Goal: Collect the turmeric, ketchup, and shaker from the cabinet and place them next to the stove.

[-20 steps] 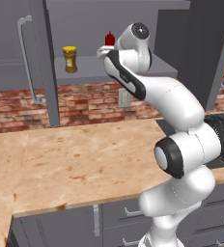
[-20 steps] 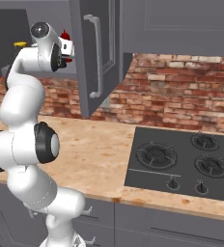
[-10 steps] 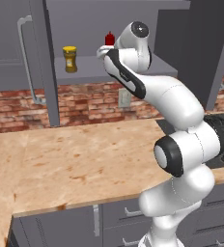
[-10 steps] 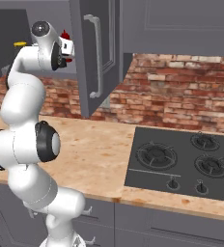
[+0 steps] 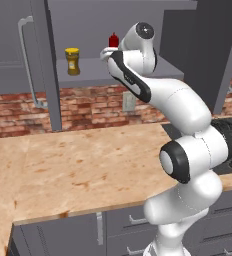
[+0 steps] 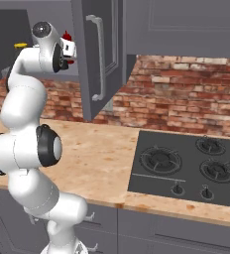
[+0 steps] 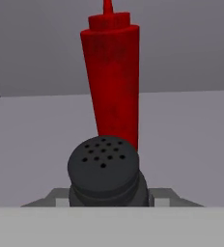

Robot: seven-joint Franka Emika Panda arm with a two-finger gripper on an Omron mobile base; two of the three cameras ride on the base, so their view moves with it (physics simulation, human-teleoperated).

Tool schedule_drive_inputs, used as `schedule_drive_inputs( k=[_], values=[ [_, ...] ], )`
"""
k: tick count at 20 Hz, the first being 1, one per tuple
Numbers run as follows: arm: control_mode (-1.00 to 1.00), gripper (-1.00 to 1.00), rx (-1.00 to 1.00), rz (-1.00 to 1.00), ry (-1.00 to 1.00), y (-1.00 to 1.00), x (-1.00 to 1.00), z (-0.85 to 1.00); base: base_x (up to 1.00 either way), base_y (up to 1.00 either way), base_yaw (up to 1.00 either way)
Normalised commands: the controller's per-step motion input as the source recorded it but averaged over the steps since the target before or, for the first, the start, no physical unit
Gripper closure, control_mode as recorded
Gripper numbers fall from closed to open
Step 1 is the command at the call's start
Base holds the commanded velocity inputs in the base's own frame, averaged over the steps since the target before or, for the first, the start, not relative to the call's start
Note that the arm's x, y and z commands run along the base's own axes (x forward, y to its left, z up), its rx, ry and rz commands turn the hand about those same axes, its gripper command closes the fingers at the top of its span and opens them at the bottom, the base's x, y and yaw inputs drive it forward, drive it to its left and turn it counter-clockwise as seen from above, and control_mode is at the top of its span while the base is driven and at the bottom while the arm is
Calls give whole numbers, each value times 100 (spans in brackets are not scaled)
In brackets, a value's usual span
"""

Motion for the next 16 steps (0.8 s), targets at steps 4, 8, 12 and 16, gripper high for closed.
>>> schedule_drive_inputs(
  k=[4, 8, 12, 16],
  values=[
    [-100, 100, 0, 0, 0, 0, -5, -6, 0, 0, 0],
    [-100, 100, 0, 0, -1, 0, -43, -14, 0, 0, 0],
    [-100, 100, 0, -4, -4, 0, -74, -16, 0, 0, 0],
    [-100, 100, 1, -12, -5, 1, -100, -25, 0, 0, 0]
  ],
)
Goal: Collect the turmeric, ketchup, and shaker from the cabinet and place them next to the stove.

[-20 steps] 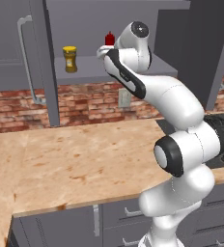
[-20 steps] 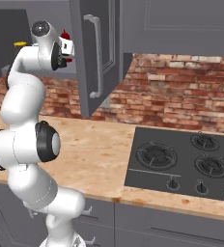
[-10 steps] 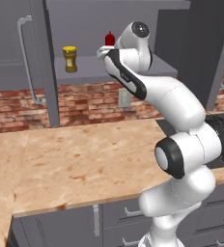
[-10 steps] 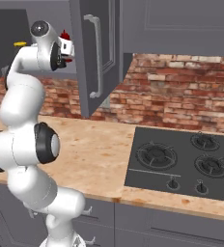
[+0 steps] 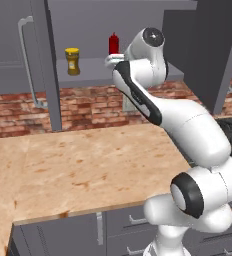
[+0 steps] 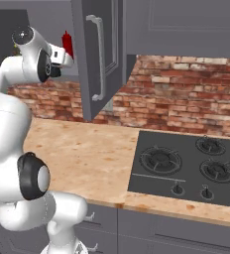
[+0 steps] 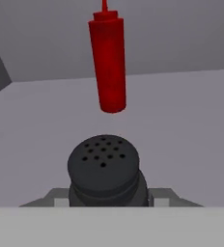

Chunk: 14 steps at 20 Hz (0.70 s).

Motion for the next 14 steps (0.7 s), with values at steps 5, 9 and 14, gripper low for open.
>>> schedule_drive_inputs(
  k=[5, 9, 14],
  values=[
    [-100, 100, 4, -29, -4, 0, -100, -18, 0, 0, 0],
    [-100, 100, 4, -36, 8, -11, -62, -47, 0, 0, 0],
    [-100, 100, 0, -32, 22, -15, -9, -90, 0, 0, 0]
  ],
)
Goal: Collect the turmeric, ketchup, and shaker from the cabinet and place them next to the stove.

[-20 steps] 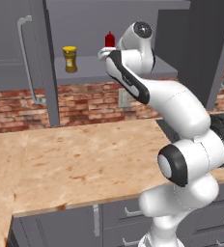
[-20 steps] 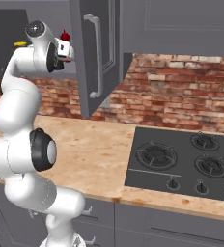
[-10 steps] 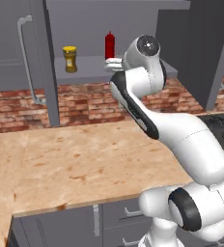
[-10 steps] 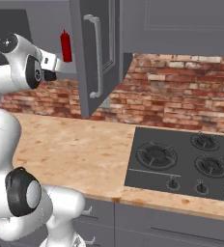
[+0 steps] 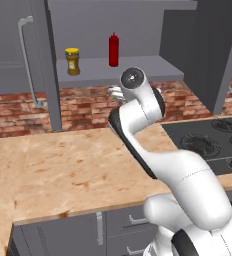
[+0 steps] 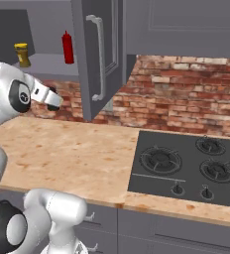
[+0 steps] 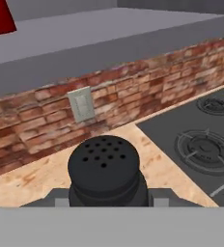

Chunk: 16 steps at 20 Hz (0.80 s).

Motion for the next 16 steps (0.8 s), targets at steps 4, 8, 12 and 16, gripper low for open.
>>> schedule_drive_inputs(
  k=[4, 8, 12, 16],
  values=[
    [-100, 100, 0, -31, 18, -23, 3, -98, 0, 0, 0],
    [-100, 100, -1, -25, 3, -19, 28, -95, 0, 0, 0],
    [-100, 100, -3, -20, -6, -18, 37, -92, 0, 0, 0],
    [-100, 100, 0, -17, -2, -33, 42, -87, 0, 0, 0]
  ],
)
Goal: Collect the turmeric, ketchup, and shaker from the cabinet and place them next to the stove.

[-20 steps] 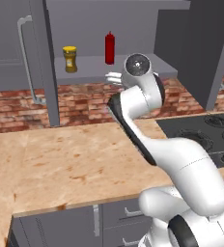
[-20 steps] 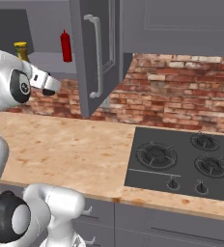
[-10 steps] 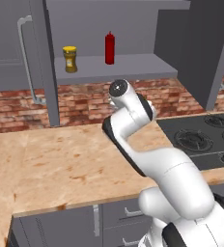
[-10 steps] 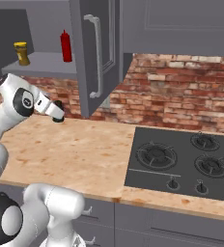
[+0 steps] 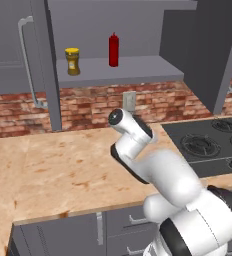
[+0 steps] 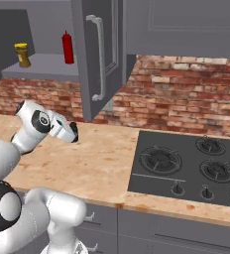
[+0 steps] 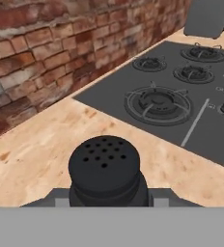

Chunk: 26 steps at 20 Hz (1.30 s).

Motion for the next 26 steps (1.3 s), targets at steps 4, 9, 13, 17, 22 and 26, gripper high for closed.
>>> schedule_drive_inputs(
  k=[4, 9, 13, 17, 22, 26],
  values=[
    [-100, 100, 0, -11, 0, -48, 43, -60, 0, 0, 0],
    [-100, 100, 0, -10, -1, -52, 32, -37, 0, 0, 0],
    [-100, 100, 0, -12, -2, -53, 16, -23, 0, 0, 0],
    [-100, 100, -1, -10, -10, -53, 1, -11, 0, 0, 0],
    [-100, 100, 0, -10, -1, -42, 27, -11, 0, 0, 0],
    [-100, 100, -1, -11, -1, -29, 33, -7, 0, 0, 0]
  ],
)
